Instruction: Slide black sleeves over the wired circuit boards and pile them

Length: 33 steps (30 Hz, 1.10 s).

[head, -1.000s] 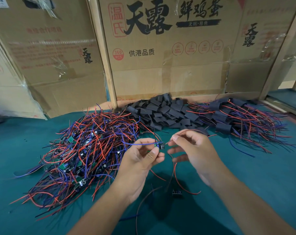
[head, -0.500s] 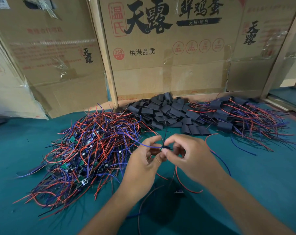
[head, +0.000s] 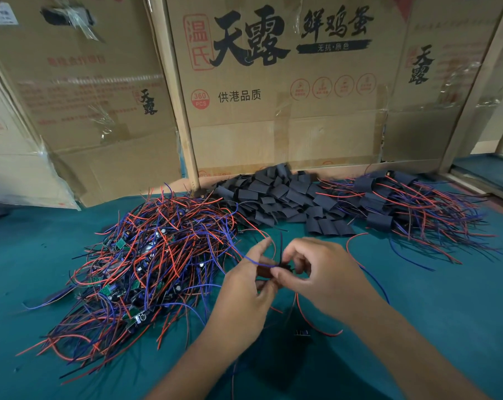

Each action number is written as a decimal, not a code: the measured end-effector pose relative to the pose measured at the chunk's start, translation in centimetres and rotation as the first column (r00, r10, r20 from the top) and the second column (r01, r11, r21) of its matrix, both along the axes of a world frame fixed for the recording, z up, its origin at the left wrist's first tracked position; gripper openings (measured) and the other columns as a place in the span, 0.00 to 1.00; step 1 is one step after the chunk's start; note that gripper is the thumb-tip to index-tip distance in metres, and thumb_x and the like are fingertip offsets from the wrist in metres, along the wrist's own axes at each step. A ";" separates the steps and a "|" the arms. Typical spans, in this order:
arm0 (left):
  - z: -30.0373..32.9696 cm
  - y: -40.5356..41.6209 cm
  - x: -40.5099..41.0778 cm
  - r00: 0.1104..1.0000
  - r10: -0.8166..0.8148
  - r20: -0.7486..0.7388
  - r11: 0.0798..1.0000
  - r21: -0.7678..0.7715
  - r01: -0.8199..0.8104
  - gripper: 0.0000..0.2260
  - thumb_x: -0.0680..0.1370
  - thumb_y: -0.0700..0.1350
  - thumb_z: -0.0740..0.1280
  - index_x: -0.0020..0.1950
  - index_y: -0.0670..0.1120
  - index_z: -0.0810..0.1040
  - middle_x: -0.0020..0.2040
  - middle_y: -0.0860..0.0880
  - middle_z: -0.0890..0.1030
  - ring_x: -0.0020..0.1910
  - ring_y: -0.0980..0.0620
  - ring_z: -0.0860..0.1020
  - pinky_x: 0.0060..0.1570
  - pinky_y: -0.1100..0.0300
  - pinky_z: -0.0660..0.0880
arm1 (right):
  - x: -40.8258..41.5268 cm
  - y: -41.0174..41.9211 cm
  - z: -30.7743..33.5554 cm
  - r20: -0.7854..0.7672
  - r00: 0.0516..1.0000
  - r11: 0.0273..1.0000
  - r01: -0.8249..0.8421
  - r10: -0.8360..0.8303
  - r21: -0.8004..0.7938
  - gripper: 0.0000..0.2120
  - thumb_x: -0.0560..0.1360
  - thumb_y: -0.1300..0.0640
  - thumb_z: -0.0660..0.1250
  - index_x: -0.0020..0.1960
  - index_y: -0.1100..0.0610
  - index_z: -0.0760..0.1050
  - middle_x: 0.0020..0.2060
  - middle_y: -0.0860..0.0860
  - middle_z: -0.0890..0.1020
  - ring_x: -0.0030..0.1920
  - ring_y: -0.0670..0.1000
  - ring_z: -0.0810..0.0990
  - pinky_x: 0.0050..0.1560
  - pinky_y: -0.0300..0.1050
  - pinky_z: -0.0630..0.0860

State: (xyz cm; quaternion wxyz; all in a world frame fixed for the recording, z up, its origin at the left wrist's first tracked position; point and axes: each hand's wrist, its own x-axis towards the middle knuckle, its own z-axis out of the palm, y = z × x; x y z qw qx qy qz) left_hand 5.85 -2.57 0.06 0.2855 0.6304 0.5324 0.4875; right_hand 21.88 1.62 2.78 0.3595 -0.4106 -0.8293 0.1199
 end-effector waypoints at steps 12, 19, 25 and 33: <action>0.4 0.0 0.4 0.836 0.055 0.546 0.988 -0.152 0.034 0.16 0.78 0.32 0.67 0.64 0.44 0.74 0.39 0.52 0.83 0.43 0.51 0.84 0.52 0.62 0.80 | -0.5 0.1 -0.1 -0.369 0.916 0.983 0.111 -0.159 -0.148 0.07 0.73 0.57 0.67 0.35 0.52 0.75 0.26 0.45 0.77 0.28 0.45 0.74 0.31 0.36 0.68; 0.9 0.2 -0.3 0.479 0.091 0.873 0.981 -0.160 0.105 0.14 0.74 0.32 0.69 0.59 0.34 0.77 0.44 0.43 0.80 0.44 0.49 0.84 0.46 0.63 0.80 | 2.7 3.6 -0.3 -0.655 0.557 0.783 -0.014 -0.511 -0.622 0.05 0.77 0.60 0.67 0.43 0.59 0.79 0.26 0.46 0.76 0.25 0.44 0.71 0.23 0.38 0.66; 2.0 0.2 -0.5 0.359 0.100 0.928 0.984 -0.147 0.105 0.07 0.69 0.37 0.70 0.43 0.40 0.87 0.43 0.45 0.84 0.41 0.53 0.84 0.43 0.65 0.80 | 4.3 4.9 -0.6 -0.656 0.501 0.785 0.080 -0.564 -0.614 0.05 0.77 0.61 0.66 0.44 0.58 0.78 0.28 0.47 0.75 0.28 0.47 0.70 0.27 0.42 0.66; 3.4 0.1 -2.1 0.340 -0.019 0.940 0.999 0.007 0.037 0.06 0.70 0.36 0.69 0.44 0.42 0.83 0.46 0.49 0.83 0.41 0.54 0.82 0.45 0.65 0.80 | 3.1 6.9 0.2 -0.610 0.636 0.850 0.149 -0.473 -0.505 0.06 0.77 0.59 0.65 0.43 0.54 0.80 0.32 0.50 0.79 0.29 0.47 0.73 0.30 0.44 0.69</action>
